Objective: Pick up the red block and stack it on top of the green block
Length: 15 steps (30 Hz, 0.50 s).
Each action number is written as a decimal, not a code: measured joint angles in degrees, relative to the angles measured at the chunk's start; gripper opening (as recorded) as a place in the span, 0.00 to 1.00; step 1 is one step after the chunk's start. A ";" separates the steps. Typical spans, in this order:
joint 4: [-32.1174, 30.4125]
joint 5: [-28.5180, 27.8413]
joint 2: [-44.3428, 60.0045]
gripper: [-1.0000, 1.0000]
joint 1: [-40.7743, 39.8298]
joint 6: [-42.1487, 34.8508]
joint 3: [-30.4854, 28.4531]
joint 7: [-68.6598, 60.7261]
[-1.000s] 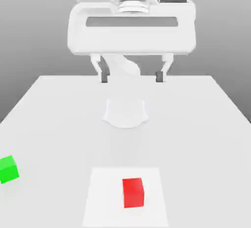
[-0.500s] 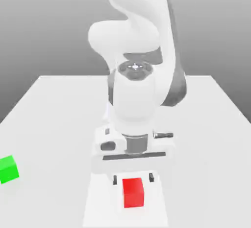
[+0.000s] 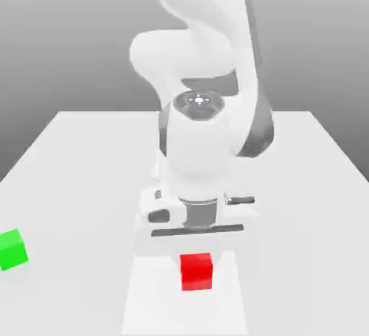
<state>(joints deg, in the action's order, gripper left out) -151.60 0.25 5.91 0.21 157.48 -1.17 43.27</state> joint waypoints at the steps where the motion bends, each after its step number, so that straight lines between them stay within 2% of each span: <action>1: 0.49 0.31 -0.28 0.00 -1.53 -0.79 -1.48 1.22; 13: 8.01 4.19 0.28 0.00 -22.86 -8.18 -19.92 18.89; 15: 8.73 6.49 2.77 0.00 -24.41 -6.65 -20.45 18.74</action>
<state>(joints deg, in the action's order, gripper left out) -142.87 6.74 8.68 -24.20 150.83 -21.62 62.01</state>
